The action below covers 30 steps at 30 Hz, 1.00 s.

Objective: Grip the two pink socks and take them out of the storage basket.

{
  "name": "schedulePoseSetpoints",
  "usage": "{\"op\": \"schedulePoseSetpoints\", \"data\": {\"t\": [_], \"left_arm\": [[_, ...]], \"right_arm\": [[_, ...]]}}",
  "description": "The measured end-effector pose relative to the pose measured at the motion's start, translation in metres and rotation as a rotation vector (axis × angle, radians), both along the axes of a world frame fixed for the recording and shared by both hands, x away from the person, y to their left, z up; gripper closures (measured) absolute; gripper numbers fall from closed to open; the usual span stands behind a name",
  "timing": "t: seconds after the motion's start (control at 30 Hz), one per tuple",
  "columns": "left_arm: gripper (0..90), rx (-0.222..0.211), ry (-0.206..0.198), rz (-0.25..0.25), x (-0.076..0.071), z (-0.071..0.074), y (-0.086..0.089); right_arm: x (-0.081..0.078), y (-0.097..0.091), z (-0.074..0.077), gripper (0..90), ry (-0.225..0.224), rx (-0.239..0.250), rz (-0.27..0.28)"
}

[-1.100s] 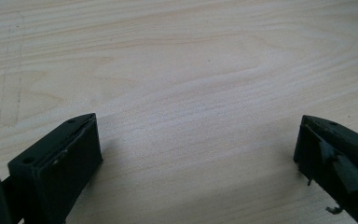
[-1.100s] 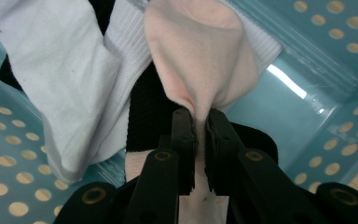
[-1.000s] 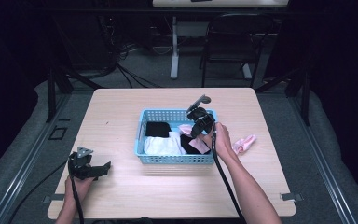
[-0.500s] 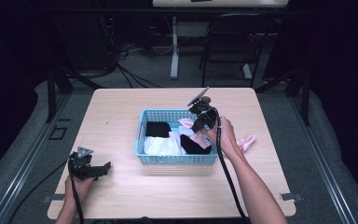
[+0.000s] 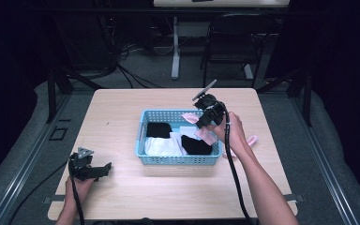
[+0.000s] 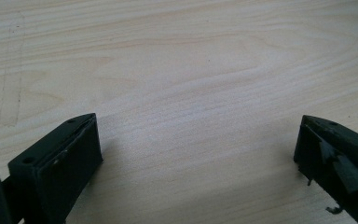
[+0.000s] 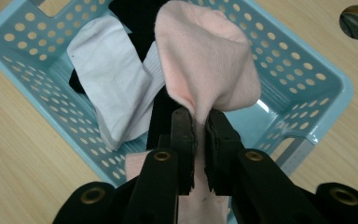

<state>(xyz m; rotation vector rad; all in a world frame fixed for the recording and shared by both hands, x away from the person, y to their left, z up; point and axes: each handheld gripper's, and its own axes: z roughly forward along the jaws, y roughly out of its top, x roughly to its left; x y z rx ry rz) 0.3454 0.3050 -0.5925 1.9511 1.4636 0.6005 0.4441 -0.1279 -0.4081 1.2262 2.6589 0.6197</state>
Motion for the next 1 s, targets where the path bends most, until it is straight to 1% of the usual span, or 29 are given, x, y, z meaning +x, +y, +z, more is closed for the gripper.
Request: {"op": "schedulePoseSetpoints", "data": {"t": [0.2, 0.23, 0.33, 0.4, 0.57, 0.6, 0.63, 0.67, 0.7, 0.73, 0.8, 0.83, 0.87, 1.0], "left_arm": [[0.6, 0.0, 0.0, 0.0, 0.0, 0.0, 0.0], [0.7, -0.001, 0.0, 0.0, 0.0, 0.0, 0.0], [0.6, 0.0, -0.001, 0.001, 0.0, 0.0, 0.0], [0.7, -0.001, -0.001, 0.001, 0.0, 0.0, 0.0], [0.6, -0.001, -0.001, 0.002, 0.0, 0.0, 0.0], [0.6, 0.0, -0.001, 0.001, 0.0, 0.0, 0.0], [0.6, -0.001, -0.001, 0.001, 0.0, 0.0, 0.0], [0.6, 0.0, 0.0, 0.001, 0.0, 0.0, 0.0], [0.6, 0.0, -0.001, 0.001, 0.0, 0.0, 0.0], [0.6, 0.0, -0.001, 0.001, 0.0, 0.0, 0.0], [0.7, -0.001, -0.001, 0.001, 0.0, 0.0, 0.0], [0.6, -0.001, -0.001, 0.001, 0.0, 0.0, 0.0], [0.6, -0.001, -0.001, 0.001, 0.0, 0.0, 0.0], [0.7, -0.001, -0.001, 0.002, 0.0, 0.0, 0.0]], "right_arm": [[-0.007, -0.011, 0.014, 83.0, -0.023, 0.001, -0.011], [-0.009, -0.015, 0.018, 83.0, -0.027, 0.0, -0.018], [-0.011, -0.02, 0.021, 83.0, -0.036, 0.005, -0.025], [-0.012, -0.026, 0.024, 83.1, -0.033, -0.001, -0.027], [-0.016, -0.042, 0.03, 83.0, -0.048, 0.008, -0.052], [-0.017, -0.05, 0.032, 83.1, -0.05, 0.011, -0.064], [-0.017, -0.05, 0.032, 83.1, -0.05, 0.011, -0.064], [-0.018, -0.053, 0.033, 83.1, -0.052, 0.01, -0.073], [-0.019, -0.061, 0.034, 83.1, -0.054, 0.011, -0.087], [-0.019, -0.061, 0.034, 83.1, -0.054, 0.011, -0.087], [-0.019, -0.069, 0.035, 83.1, -0.048, 0.005, -0.094], [-0.02, -0.076, 0.034, 83.1, -0.05, 0.009, -0.114], [-0.02, -0.076, 0.034, 83.1, -0.05, 0.009, -0.114], [-0.022, -0.091, 0.032, 83.1, -0.046, 0.01, -0.141]]}}
